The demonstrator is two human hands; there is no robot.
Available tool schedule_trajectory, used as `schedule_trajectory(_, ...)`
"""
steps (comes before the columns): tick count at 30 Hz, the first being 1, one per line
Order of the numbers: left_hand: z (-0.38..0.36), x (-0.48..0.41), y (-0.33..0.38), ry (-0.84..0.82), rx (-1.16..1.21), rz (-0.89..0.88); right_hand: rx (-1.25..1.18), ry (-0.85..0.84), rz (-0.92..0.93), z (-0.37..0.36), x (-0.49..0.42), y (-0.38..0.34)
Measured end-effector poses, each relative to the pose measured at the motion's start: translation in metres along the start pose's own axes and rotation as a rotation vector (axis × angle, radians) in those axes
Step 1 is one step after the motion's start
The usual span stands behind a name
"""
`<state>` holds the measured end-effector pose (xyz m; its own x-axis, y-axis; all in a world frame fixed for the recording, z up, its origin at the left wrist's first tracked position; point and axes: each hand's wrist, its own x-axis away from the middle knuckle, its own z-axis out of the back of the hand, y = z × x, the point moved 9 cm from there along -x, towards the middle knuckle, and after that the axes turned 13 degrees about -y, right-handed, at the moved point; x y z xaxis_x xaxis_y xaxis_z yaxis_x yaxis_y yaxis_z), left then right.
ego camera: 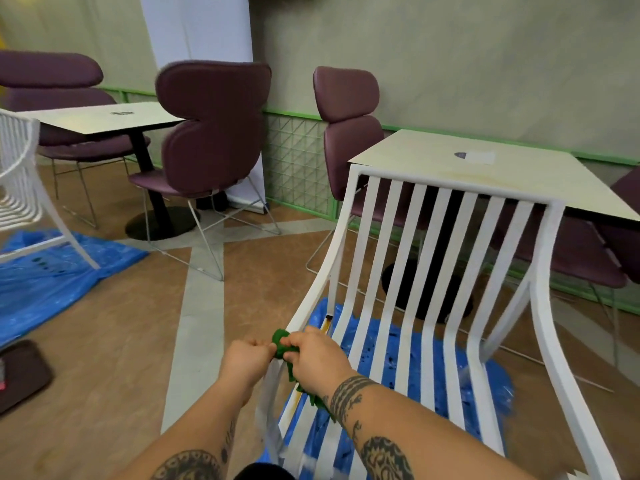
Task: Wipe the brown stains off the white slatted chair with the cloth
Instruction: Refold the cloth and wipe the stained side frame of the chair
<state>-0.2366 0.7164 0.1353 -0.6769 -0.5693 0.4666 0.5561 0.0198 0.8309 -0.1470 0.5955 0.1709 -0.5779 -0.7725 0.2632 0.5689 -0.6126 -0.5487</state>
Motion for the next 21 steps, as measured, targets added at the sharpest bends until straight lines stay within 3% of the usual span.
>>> schedule_trajectory(5, 0.008, 0.019, -0.027, 0.018, -0.112, 0.062, 0.172, -0.074, 0.026, -0.023, 0.019, -0.021)
schedule_trajectory(11, 0.007, 0.04, -0.011, 0.005, -0.33, 0.068, 0.366, -0.186, -0.057, -0.018, 0.029, -0.034)
schedule_trajectory(17, -0.01, 0.064, 0.03, -0.055, -0.065, 0.021, -0.112, -0.044, 0.002, 0.03, 0.071, -0.012)
schedule_trajectory(21, -0.032, 0.079, 0.08, -0.139, 0.04, -0.11, -0.344, 0.079, 0.096, 0.061, 0.103, 0.001)
